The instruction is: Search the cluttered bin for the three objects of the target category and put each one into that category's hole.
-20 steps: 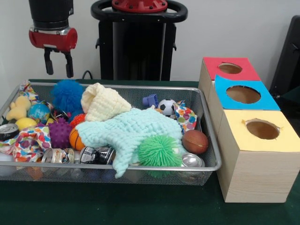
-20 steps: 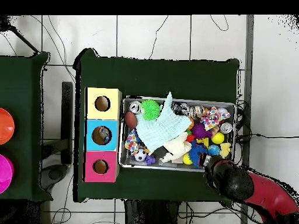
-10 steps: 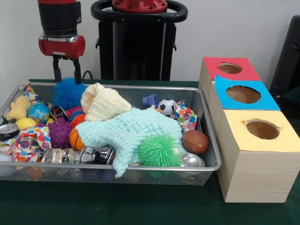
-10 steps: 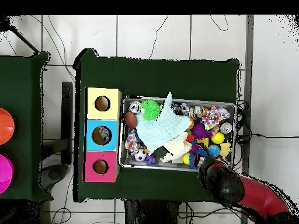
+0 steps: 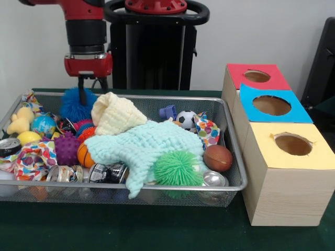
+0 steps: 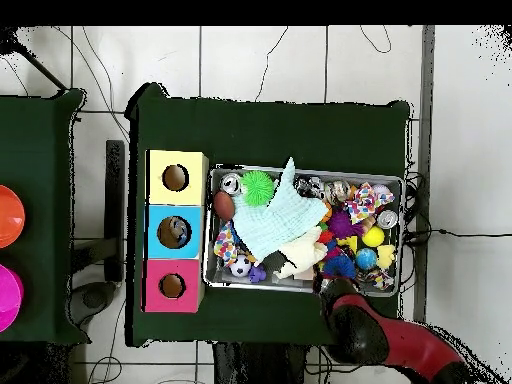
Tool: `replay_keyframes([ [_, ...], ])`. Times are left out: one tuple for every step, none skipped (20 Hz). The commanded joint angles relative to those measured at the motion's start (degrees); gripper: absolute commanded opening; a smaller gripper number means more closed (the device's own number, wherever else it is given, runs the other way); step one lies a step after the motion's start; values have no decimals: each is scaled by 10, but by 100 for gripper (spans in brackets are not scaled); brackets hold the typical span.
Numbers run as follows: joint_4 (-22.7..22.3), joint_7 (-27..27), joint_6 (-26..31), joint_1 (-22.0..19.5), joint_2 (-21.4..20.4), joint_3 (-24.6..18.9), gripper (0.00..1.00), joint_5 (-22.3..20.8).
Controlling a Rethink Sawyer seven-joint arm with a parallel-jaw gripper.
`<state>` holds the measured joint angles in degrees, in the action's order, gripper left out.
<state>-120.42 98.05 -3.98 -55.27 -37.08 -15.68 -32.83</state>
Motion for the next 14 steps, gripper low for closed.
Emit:
replay_keyframes([
  [-55, 37, 21, -9, -13, 3, 100, -48],
  [-59, 31, 36, -9, -30, -5, 100, -45],
  [-60, 23, 53, -11, -45, -16, 100, -42],
  [-59, 15, 71, -9, -60, -23, 100, -38],
  [-56, 6, 86, -9, -71, -30, 100, -35],
  [-53, -2, 102, -13, -76, -40, 100, -30],
  [-47, -10, 116, -20, -76, -52, 100, -26],
  [-42, -17, 125, -26, -74, -62, 100, -24],
  [-35, -22, 134, -31, -72, -71, 100, -22],
  [-29, -28, 143, -36, -70, -80, 100, -21],
  [-22, -32, 150, -39, -69, -86, 100, -21],
  [-16, -34, 157, -42, -68, -92, 100, -21],
  [-11, -36, 162, -45, -67, -97, 100, -21],
  [-7, -34, 165, -46, -66, -100, 100, -21],
])
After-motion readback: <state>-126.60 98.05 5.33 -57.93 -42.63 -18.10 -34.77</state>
